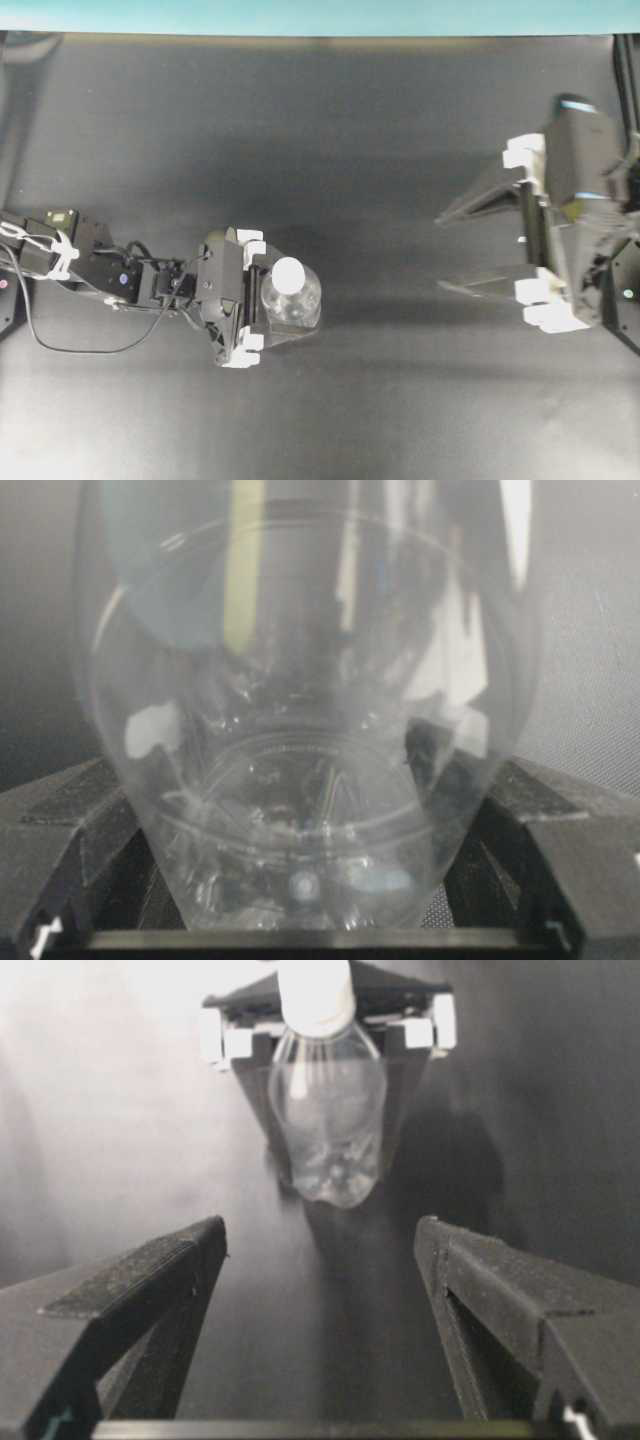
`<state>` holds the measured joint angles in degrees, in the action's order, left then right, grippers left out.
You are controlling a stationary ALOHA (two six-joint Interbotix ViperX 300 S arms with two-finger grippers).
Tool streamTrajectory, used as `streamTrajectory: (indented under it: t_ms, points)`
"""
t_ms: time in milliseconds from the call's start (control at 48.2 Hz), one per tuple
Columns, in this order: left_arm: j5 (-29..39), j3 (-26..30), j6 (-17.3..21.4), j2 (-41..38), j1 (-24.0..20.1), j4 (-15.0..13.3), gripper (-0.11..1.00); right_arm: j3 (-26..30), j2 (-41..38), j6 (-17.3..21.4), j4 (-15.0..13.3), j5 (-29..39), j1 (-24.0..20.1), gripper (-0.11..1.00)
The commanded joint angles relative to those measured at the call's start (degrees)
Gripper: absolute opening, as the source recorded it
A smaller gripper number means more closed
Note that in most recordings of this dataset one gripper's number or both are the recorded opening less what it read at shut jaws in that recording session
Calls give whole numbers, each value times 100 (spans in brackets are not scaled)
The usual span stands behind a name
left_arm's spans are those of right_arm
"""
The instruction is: Open the bottle cap by holding the bottle with the left arm and twisting the cap with the right arm.
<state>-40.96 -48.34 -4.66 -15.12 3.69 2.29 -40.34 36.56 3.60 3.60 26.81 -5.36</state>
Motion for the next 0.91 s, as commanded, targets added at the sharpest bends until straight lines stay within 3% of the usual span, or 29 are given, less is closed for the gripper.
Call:
streamTrajectory:
  t_ms: [0, 519, 664, 893]
  points:
    - [9, 70, -53, 18, 44, 18, 81, -62, 202, 53, -9, -176, -167, 74]
    - [26, 176, -202, 26, 35, 18, 81, -659, 1037, 79, -9, -316, -158, 74]
    - [97, 246, -360, 35, 18, 18, 97, -791, 1204, 88, -9, -316, -158, 74]
    - [264, 202, -413, 70, 26, 18, 95, -1028, 1556, 97, -9, -316, -158, 74]
